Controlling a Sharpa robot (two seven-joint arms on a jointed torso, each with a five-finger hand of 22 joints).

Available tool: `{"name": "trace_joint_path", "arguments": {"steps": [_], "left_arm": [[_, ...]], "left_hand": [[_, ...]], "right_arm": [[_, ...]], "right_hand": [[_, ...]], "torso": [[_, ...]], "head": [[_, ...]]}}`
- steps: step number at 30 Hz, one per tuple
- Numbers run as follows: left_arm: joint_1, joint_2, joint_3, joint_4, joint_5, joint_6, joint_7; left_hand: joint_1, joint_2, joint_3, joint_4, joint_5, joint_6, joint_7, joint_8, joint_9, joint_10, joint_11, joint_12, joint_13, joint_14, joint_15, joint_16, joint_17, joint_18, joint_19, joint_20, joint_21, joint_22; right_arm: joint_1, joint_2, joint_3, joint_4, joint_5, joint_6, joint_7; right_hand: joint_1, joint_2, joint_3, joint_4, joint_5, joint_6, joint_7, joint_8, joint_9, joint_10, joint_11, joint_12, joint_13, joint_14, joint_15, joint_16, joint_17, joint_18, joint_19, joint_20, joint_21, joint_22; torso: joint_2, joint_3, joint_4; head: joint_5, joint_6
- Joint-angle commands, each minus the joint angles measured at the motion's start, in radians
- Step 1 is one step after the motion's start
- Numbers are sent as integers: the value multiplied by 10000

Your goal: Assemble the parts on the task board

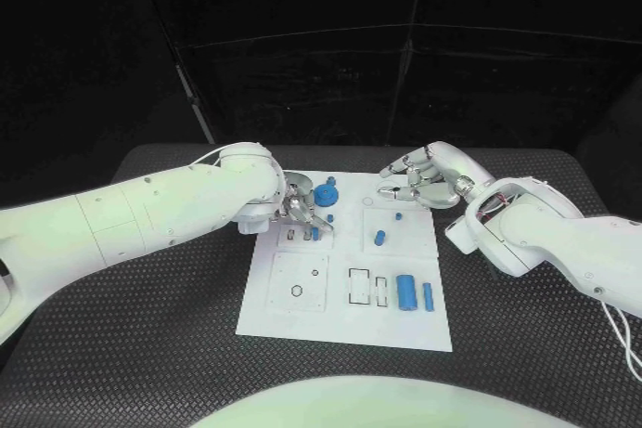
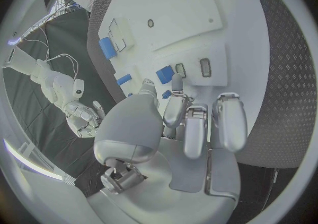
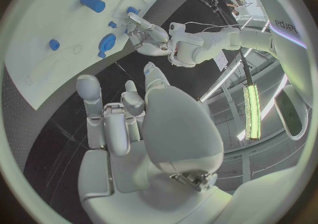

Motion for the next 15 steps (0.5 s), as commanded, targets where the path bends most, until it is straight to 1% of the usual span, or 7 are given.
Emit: {"name": "trace_joint_path", "arguments": {"steps": [1, 8, 15], "left_arm": [[20, 28, -6, 8, -35, 295, -70], [20, 52, -18, -13, -26, 336, -72], [20, 60, -21, 21, -24, 371, -74]], "left_hand": [[77, 92, -79, -14, -12, -67, 10, 43, 41, -33, 20, -27, 0, 1056, -66, 30, 2631, -146, -11, 10, 45, 12], [275, 180, -86, -31, -9, -124, 11, 110, 145, -49, 22, -40, -11, 1056, -63, 30, 2631, -140, -34, 15, 33, -3], [638, 360, -41, -70, -4, -200, 9, 214, 310, -56, 21, -45, -7, 1056, -59, 30, 2631, -137, -49, 22, 32, 13]], "right_arm": [[17, 22, 9, -5, -51, 57, -30], [17, 29, 8, -62, -52, 75, -84], [17, 58, 7, -120, -52, 106, -138]], "right_hand": [[11, 88, -81, 2, 56, 73, -6, 61, -7, 49, -28, -28, -13, 627, -85, -68, 696, 159, 17, -77, -45, -15], [-7, 114, -96, 23, 94, 80, -9, 71, -8, 44, -29, -38, -29, 617, -87, -93, 646, 167, -4, -80, -73, -66], [-8, 139, -105, 34, 137, 85, -12, 81, -9, 55, -33, -31, -21, 613, -90, -106, 623, 169, -6, -83, -85, -81]], "torso": [[-3, -2, 8], [0, -6, 1], [4, -5, 5]], "head": [[9, -15], [17, -32], [8, -42]]}}
